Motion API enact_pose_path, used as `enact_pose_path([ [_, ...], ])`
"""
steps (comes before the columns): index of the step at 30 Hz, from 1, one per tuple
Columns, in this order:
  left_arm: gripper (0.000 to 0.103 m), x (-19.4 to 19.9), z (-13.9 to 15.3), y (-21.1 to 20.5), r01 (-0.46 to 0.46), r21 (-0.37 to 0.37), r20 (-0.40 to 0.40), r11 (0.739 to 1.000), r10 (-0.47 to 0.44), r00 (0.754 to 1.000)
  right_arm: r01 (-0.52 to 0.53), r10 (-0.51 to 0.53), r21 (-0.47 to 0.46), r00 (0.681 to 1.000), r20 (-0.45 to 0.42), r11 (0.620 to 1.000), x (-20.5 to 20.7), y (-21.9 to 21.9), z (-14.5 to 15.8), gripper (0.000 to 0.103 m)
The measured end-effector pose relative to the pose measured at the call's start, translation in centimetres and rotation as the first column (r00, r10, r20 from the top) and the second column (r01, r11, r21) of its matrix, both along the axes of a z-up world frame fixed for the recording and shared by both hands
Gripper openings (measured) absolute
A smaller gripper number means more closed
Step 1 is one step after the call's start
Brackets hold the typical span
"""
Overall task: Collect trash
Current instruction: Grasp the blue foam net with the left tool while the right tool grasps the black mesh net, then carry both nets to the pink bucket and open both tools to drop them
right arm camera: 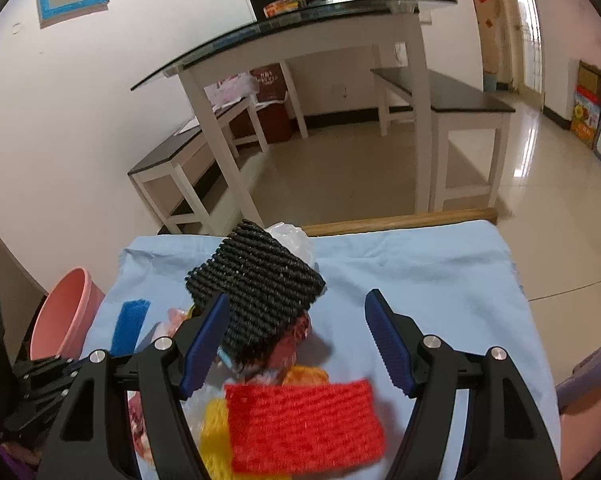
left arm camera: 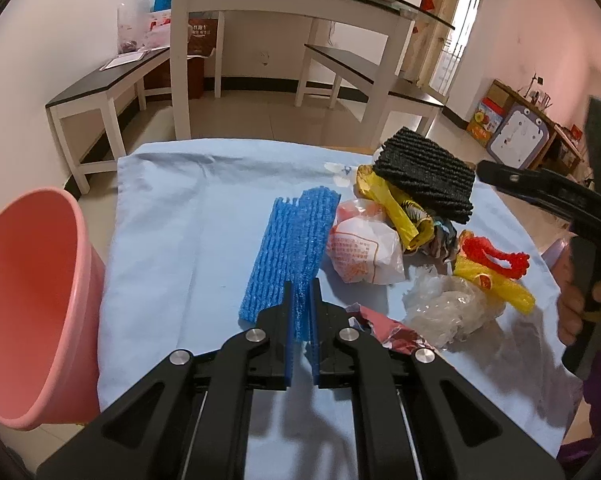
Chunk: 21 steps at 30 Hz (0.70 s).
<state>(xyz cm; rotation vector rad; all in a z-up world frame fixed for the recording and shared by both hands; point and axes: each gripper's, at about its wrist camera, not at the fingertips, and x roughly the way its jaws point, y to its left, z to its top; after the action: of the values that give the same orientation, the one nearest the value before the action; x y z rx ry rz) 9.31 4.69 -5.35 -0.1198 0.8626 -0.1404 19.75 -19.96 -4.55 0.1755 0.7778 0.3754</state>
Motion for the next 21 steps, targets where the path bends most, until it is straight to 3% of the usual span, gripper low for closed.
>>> enact_pose_path([
  [6, 0.006, -0.3, 0.2, 0.2, 0.000, -0.005, 0.008, 1.000, 0.000, 1.000, -0.030, 0.029, -0.003, 0.999, -0.045, 1.000, 2.1, 0.7, -1.2, 0.069],
  [11, 0.006, -0.6, 0.3, 0.4, -0.009, -0.010, 0.016, 1.000, 0.009, 1.000, -0.053, 0.053, 0.001, 0.997, -0.060, 0.999, 2.1, 1.4, -1.4, 0.026],
  [13, 0.006, -0.8, 0.5, 0.5, -0.012, -0.011, 0.022, 1.000, 0.013, 1.000, -0.052, 0.053, 0.008, 0.997, -0.052, 0.999, 1.5, 1.5, -1.1, 0.017],
  [21, 0.006, -2.2, 2.0, 1.1, -0.033, -0.025, 0.070, 0.999, 0.035, 0.997, -0.047, 0.047, 0.011, 0.997, 0.057, 0.999, -2.5, 1.5, 2.2, 0.012],
])
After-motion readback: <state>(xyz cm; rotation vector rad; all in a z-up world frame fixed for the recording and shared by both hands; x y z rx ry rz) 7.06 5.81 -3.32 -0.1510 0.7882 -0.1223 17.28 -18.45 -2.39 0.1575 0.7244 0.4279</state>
